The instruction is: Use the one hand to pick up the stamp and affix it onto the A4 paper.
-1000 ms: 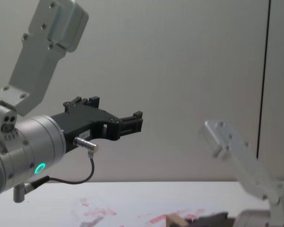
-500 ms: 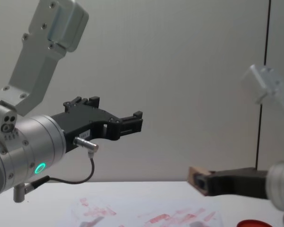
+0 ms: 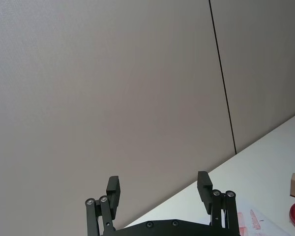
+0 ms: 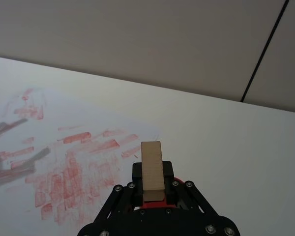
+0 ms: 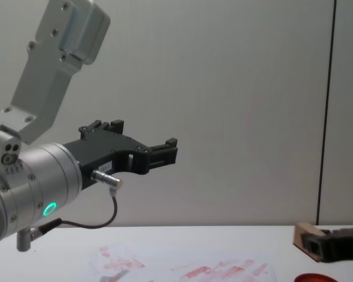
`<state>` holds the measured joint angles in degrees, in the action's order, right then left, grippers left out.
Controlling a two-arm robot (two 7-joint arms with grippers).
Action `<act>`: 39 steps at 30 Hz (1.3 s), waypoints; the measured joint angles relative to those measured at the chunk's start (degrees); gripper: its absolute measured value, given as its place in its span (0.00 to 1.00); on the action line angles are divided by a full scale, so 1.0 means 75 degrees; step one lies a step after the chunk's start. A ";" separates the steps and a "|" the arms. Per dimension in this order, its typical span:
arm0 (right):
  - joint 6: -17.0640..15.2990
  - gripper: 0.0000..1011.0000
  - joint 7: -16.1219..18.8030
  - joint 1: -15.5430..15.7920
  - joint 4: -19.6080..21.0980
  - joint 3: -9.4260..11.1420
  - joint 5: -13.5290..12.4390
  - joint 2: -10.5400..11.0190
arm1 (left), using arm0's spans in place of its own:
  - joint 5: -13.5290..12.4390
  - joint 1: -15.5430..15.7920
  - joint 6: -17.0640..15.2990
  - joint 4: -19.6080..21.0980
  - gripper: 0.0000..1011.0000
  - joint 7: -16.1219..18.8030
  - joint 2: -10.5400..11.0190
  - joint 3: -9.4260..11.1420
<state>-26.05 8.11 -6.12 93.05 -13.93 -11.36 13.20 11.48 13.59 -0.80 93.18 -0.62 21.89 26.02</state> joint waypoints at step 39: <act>0.0256 0.41 0.0212 -0.0091 -0.0764 0.0016 0.0579 0.0100 | 0.0000 0.0000 0.0000 0.0000 0.99 -0.0001 0.0000 0.0000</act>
<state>-24.14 9.70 -6.80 87.32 -13.81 -7.02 13.95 11.48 13.59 -0.80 93.18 -0.63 21.89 26.02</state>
